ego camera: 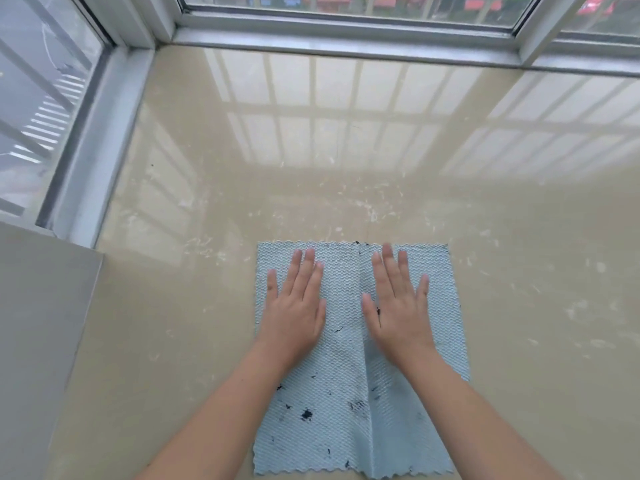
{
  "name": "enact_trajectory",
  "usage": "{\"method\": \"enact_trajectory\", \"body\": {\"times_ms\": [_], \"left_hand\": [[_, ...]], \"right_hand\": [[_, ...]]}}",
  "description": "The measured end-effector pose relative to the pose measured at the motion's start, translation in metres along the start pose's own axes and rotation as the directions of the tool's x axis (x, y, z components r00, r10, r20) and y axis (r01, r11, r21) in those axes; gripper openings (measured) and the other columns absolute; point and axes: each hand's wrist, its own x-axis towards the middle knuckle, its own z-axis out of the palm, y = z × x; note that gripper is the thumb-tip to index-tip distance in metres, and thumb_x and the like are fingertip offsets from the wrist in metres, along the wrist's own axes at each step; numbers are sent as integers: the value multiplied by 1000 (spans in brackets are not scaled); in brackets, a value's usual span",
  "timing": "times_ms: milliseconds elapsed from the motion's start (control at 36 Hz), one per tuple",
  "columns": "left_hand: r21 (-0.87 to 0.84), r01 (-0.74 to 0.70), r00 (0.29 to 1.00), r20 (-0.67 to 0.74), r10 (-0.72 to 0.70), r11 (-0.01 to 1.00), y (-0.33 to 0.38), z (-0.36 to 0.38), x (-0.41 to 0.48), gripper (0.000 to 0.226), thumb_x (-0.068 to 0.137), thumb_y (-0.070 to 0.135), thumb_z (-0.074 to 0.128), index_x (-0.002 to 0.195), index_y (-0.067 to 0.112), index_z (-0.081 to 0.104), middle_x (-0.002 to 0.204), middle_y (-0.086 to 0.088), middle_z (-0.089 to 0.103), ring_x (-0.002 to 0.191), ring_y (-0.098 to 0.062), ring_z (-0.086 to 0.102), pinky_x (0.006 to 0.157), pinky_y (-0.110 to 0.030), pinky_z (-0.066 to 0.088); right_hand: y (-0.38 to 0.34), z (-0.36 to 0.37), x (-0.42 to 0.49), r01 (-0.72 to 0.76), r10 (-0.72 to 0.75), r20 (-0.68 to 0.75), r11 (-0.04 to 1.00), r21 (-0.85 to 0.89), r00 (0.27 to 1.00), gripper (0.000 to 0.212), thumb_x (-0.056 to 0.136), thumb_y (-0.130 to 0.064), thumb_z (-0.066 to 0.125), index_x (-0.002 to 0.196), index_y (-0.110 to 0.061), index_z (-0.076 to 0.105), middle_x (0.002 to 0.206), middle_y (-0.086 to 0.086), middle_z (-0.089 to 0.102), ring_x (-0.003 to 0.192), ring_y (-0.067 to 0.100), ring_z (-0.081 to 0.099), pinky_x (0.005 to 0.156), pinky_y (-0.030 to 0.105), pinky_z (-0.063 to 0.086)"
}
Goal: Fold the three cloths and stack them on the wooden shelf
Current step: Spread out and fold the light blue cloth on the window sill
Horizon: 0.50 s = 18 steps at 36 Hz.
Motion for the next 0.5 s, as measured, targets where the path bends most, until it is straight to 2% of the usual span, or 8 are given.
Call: {"method": "enact_trajectory", "body": {"times_ms": [56,139,194,250,333,417,500], "left_hand": [[-22,-22,1000,1,22,1000,12,0,12,51,92,29,29,138,6,32,149,-9,34,142,-20,15,110,-54,19],[-29,-21,998,52,22,999,27,5,28,50,93,26,27,134,6,47,143,-9,44,133,-25,39,102,-56,34],[-16,31,994,103,-29,999,31,9,33,50,90,26,30,132,8,52,141,-7,47,129,-24,45,96,-59,38],[-1,49,992,119,-49,999,30,10,34,51,90,29,30,132,12,52,142,-3,46,130,-21,44,96,-61,35],[20,46,991,122,-48,999,22,10,32,55,89,40,31,138,18,46,147,1,40,135,-18,37,99,-63,23],[33,76,983,166,-80,997,10,6,30,62,90,48,28,146,21,30,154,2,25,141,-15,20,101,-62,11],[46,117,969,213,-124,992,-7,2,29,65,87,55,2,145,32,-13,154,9,-20,140,-9,-23,107,-51,-13]], "right_hand": [[-10,2,15,15,-16,48,1000,10,999,62,91,-39,21,147,-13,9,154,-2,5,143,14,-4,109,54,4],[-15,11,27,24,-23,108,1000,-8,994,60,89,-42,6,142,-18,-1,151,-9,-8,141,14,-10,112,47,-6],[-12,17,30,7,-1,129,999,-43,992,60,87,-43,0,142,-20,-5,151,-11,-13,140,13,-15,113,47,-6],[-7,19,33,-3,14,146,997,-74,989,60,87,-45,-1,143,-23,-6,151,-13,-15,140,11,-17,113,45,-8],[2,12,32,-6,20,156,996,-90,988,62,84,-52,0,142,-31,-10,149,-18,-19,139,9,-21,110,40,-17],[18,3,31,-59,80,165,990,-128,983,65,80,-57,-5,140,-34,-18,146,-19,-28,136,9,-29,108,37,-21],[39,-8,28,-136,166,164,975,-177,972,67,78,-57,-10,139,-33,-22,145,-17,-34,135,10,-32,108,39,-20]]}}
